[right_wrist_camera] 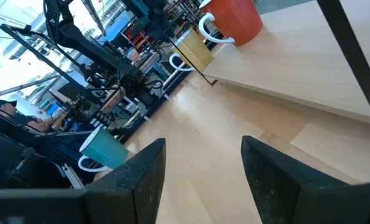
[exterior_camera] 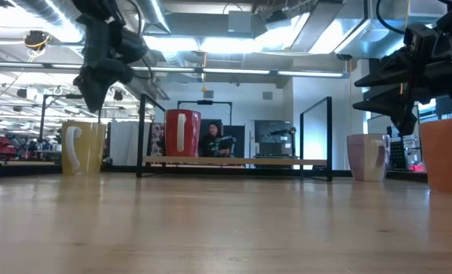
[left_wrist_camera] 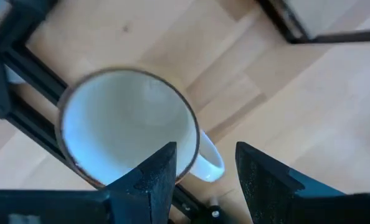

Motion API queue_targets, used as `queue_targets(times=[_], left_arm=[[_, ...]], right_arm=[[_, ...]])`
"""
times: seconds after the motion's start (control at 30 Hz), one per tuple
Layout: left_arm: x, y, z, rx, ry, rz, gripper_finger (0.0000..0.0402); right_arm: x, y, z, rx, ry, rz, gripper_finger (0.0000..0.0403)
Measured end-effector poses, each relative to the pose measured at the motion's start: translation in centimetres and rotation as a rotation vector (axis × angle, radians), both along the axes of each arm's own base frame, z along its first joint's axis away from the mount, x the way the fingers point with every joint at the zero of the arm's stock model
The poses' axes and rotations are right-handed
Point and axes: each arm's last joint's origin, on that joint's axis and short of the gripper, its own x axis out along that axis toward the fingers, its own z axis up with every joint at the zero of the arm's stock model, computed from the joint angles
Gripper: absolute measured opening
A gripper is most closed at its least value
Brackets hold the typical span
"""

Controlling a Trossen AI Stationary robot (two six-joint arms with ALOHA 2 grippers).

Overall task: Place coffee mugs
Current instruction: Put the yellow mug on the shelf

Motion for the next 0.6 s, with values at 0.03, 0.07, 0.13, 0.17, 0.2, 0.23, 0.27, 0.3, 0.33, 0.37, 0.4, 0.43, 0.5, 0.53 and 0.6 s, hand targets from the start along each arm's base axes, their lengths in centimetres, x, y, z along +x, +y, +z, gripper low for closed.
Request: queue_targets(times=[0.03, 0.07, 0.13, 0.17, 0.2, 0.23, 0.27, 0.3, 0.33, 0.37, 0.4, 0.43, 0.5, 0.53, 0.6], left_arm=[[0.1, -0.1, -0.6, -0.003, 0.007, -0.005, 0.0160], [0.2, -0.2, -1.1, 0.001, 0.021, -0.005, 0.0160], [0.2, -0.5, -2.2, 0.006, 0.075, 0.019, 0.0160], [0.2, -0.6, -2.7, 0.005, 0.083, 0.026, 0.0160], [0.2, -0.6, -3.0, 0.011, 0.082, 0.033, 0.0160], [0.2, -0.6, -3.4, 0.013, 0.074, 0.039, 0.0160], [0.3, -0.6, -3.7, 0.010, 0.063, 0.042, 0.0160], [0.3, -0.6, -4.0, 0.010, 0.058, 0.043, 0.0160], [0.3, -0.7, -4.3, 0.012, 0.056, 0.043, 0.0160], [0.2, -0.7, -4.7, 0.013, 0.055, 0.042, 0.0160], [0.2, -0.8, -5.0, 0.010, 0.056, 0.043, 0.0159], [0.1, -0.8, -5.3, 0.006, 0.058, 0.044, 0.0158], [0.1, -1.0, -5.8, 0.001, 0.063, 0.044, 0.0150], [0.0, -1.0, -5.9, 0.003, 0.064, 0.044, 0.0143], [0.0, -1.0, -6.1, 0.004, 0.064, 0.044, 0.0123]], right_arm=[[0.0, 0.0, 0.0, -0.003, 0.001, -0.001, 0.0198], [0.0, 0.0, 0.0, -0.008, 0.001, -0.001, 0.0198], [0.0, 0.0, 0.0, -0.019, 0.004, 0.000, 0.0198], [0.0, 0.0, 0.0, -0.021, 0.004, 0.000, 0.0198], [0.0, 0.0, 0.0, -0.021, 0.004, 0.000, 0.0198], [0.0, 0.0, 0.0, -0.021, 0.004, 0.000, 0.0198], [0.0, 0.0, 0.0, -0.021, 0.003, 0.000, 0.0198], [0.0, 0.0, 0.0, -0.021, 0.003, 0.000, 0.0198], [0.0, 0.0, 0.0, -0.021, 0.003, -0.001, 0.0198], [0.0, 0.0, 0.0, -0.021, 0.003, -0.001, 0.0198], [0.0, 0.0, 0.0, -0.020, 0.003, 0.000, 0.0198], [0.0, 0.0, 0.0, -0.020, 0.003, -0.001, 0.0198], [0.0, 0.0, 0.0, -0.020, 0.002, -0.001, 0.0198], [0.0, 0.0, 0.0, -0.020, 0.003, -0.001, 0.0198], [0.0, 0.0, 0.0, -0.020, 0.002, -0.002, 0.0198]])
